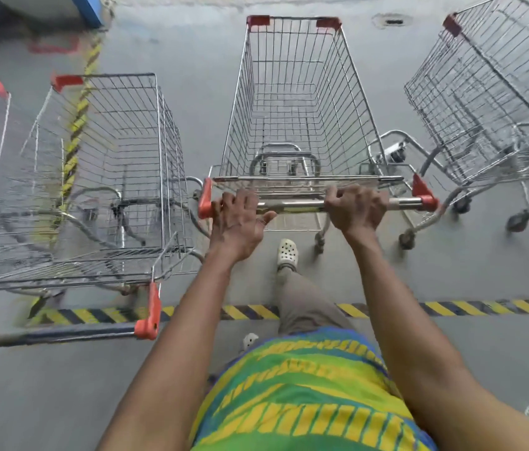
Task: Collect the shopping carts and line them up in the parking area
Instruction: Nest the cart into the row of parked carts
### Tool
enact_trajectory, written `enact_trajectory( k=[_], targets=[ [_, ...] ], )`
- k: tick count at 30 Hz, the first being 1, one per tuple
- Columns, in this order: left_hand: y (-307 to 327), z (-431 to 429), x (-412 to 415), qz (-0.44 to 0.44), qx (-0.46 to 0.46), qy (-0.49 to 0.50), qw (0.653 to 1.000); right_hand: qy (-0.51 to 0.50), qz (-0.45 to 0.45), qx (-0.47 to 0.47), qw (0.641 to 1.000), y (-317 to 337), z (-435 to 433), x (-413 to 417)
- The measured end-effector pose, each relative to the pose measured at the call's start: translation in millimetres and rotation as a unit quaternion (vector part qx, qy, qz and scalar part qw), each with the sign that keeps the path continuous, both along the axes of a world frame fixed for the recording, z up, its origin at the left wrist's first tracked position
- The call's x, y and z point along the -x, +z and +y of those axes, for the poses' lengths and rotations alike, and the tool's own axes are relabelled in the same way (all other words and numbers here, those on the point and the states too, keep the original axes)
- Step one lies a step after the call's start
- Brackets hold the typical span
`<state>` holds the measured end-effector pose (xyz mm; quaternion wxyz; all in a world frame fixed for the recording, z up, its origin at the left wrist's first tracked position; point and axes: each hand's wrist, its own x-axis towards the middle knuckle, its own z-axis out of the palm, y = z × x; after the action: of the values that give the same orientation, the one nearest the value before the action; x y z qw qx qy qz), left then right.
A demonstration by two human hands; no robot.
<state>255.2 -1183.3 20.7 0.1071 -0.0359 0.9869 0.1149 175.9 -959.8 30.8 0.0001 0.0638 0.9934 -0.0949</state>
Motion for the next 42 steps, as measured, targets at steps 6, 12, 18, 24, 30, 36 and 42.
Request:
enact_trajectory(
  k=[6, 12, 18, 24, 30, 36, 42],
  targets=[
    [-10, -29, 136, 0.007, -0.017, 0.023, 1.0, -0.02, 0.028, 0.01, 0.999, -9, -30, 133],
    [-9, -45, 297, 0.094, 0.001, 0.033, 0.995, -0.007, 0.034, 0.019, 0.999, -15, -51, 296],
    [-6, -62, 447, 0.093, -0.018, 0.04, 0.995, -0.01, 0.016, -0.008, 1.0, -12, -70, 446],
    [-9, -94, 564, 0.03, -0.016, 0.058, 0.998, -0.003, -0.003, -0.028, 1.0, -10, -99, 555],
    [-4, -126, 631, -0.007, -0.043, 0.073, 0.996, 0.032, -0.033, -0.028, 0.999, -5, -124, 618],
    [-2, -131, 611, 0.0, -0.055, 0.099, 0.994, 0.076, -0.052, -0.017, 0.996, -5, -130, 610],
    [11, -132, 529, 0.003, -0.059, 0.12, 0.991, 0.114, -0.082, -0.035, 0.99, -1, -139, 537]
  ],
)
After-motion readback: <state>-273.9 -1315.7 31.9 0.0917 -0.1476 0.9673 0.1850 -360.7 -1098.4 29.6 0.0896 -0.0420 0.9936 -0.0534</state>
